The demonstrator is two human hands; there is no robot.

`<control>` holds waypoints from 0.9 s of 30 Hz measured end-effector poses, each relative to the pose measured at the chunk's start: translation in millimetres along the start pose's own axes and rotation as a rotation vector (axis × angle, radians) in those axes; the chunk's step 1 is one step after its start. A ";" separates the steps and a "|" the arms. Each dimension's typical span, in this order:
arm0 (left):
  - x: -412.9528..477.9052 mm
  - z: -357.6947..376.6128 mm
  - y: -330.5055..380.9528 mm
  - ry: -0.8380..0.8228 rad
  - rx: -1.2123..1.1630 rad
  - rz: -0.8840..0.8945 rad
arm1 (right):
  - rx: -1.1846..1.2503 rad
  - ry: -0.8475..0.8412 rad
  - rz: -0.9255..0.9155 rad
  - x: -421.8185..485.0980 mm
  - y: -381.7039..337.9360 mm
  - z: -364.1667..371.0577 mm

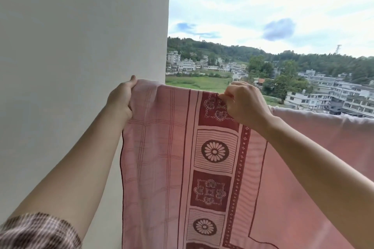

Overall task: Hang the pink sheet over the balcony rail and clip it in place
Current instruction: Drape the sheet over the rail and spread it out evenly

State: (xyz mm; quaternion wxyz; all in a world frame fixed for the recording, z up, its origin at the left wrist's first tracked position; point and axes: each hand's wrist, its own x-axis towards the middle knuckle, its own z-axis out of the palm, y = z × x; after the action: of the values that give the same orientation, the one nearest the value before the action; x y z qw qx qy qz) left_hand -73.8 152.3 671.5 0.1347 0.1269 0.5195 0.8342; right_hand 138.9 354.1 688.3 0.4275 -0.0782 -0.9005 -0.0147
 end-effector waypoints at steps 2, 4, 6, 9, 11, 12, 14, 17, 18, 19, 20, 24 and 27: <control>8.0 -17.0 2.7 0.053 -0.125 0.005 | 0.036 0.099 -0.004 -4.0 7.5 -9.5; 13.5 -37.7 -1.9 0.151 -0.139 0.008 | 0.052 0.123 -0.052 -14.4 13.3 -16.3; 16.7 -54.5 -18.1 0.305 -0.022 0.003 | 0.024 0.050 -0.129 -25.6 14.4 -15.1; 11.7 -55.5 -48.6 0.381 0.146 0.100 | 0.056 0.070 -0.069 -28.9 15.6 -11.5; 0.1 -42.8 -61.0 0.363 0.288 0.178 | 0.073 0.141 -0.006 -29.7 18.0 -13.0; -6.5 -35.1 -65.5 0.372 0.397 0.220 | 0.052 0.150 0.018 -32.3 19.9 -13.8; -25.4 -16.2 -72.8 0.393 0.666 0.322 | -0.036 0.141 0.064 -41.5 26.0 -16.0; -61.2 22.1 -85.7 0.312 0.870 0.642 | -0.095 0.161 0.121 -60.7 40.0 -26.6; -72.4 35.4 -88.4 0.244 0.920 0.727 | -0.104 0.171 0.131 -67.3 45.6 -31.6; -79.9 47.2 -92.6 0.161 0.977 0.777 | -0.123 0.171 0.141 -74.2 52.0 -38.0; -89.0 59.9 -97.0 0.078 1.036 0.799 | -0.149 0.163 0.152 -82.1 59.2 -45.7; -116.1 108.8 -112.8 -0.133 1.204 0.912 | -0.278 0.132 0.200 -111.5 90.8 -79.6; -134.6 150.5 -126.6 -0.202 1.289 0.986 | -0.358 0.130 0.244 -140.1 124.6 -109.3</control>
State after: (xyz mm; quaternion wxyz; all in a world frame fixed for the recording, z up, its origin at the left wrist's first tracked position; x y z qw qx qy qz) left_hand 116.3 283.3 612.3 -0.3011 0.4678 0.7670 0.3196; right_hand 329.1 449.0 644.4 0.4626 -0.2600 -0.8379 -0.1276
